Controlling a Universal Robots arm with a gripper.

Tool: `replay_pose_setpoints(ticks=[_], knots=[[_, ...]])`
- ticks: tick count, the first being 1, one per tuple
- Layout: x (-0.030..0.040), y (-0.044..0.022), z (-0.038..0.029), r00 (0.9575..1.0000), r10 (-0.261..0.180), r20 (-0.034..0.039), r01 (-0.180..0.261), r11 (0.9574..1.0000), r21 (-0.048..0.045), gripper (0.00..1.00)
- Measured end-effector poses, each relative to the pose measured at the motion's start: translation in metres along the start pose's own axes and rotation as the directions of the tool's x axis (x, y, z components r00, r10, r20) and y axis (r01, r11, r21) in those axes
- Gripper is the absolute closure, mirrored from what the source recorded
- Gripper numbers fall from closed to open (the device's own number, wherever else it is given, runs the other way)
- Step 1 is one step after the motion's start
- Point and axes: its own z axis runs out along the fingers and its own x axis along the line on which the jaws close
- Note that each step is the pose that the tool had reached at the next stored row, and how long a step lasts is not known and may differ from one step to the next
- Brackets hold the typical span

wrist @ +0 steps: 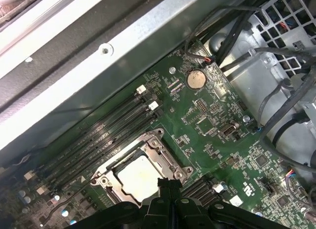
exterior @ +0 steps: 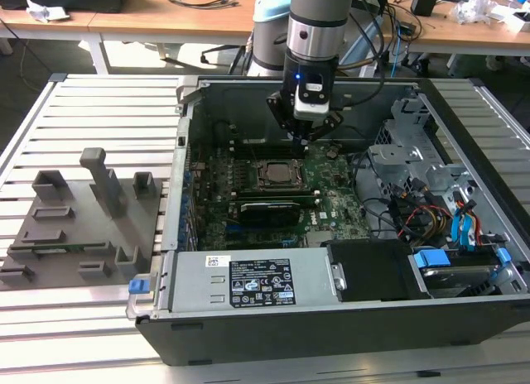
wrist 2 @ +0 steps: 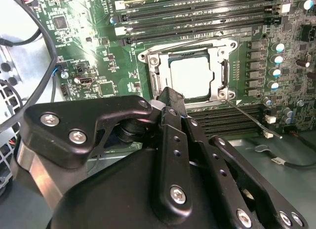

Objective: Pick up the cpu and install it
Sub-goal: 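Install the first cpu locking lever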

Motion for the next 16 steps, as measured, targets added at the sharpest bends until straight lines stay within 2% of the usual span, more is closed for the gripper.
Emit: replay_pose_setpoints(ticks=[9, 16], knots=[[0.0000, 0.0000, 0.0000, 0.9978, -0.066, 0.0042, 0.066, 0.9978, -0.0029, 0.89], [0.0000, 0.0000, 0.0000, 0.9949, -0.100, 0.0064, 0.100, 0.9949, -0.0044, 0.89]])
